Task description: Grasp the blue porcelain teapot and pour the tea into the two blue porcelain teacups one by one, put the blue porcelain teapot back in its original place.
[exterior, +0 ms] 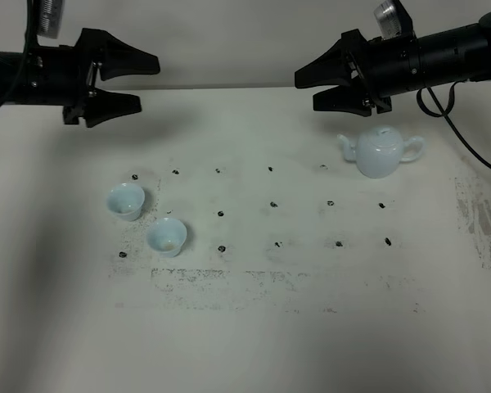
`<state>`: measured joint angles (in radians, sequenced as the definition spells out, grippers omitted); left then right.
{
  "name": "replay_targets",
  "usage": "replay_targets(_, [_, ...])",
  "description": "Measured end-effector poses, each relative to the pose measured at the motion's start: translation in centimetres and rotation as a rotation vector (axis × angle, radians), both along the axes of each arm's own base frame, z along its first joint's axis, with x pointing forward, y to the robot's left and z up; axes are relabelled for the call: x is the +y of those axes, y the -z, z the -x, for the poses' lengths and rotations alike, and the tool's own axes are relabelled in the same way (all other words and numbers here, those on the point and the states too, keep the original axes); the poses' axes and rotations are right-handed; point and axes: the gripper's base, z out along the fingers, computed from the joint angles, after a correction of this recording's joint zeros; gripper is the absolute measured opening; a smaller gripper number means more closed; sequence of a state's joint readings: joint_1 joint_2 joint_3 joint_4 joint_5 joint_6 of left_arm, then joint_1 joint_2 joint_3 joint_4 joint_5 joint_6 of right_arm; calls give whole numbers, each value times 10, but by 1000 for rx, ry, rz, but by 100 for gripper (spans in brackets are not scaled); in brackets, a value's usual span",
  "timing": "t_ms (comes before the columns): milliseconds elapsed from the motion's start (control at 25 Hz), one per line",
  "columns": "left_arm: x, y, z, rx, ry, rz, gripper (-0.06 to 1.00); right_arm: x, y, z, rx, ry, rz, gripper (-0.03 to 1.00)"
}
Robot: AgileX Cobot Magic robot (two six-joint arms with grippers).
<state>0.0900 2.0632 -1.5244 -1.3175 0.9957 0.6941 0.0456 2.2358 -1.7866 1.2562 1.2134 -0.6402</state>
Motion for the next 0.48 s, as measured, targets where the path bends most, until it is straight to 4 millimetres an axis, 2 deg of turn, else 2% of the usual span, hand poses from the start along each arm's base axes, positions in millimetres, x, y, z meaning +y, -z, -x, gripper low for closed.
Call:
replay_targets(280, [32, -34, 30, 35, -47, -519, 75, 0, 0, 0, 0, 0, 0, 58])
replay_targets(480, [54, -58, 55, 110, -113, -810, 75, 0, 0, 0, 4, 1, -1, 58])
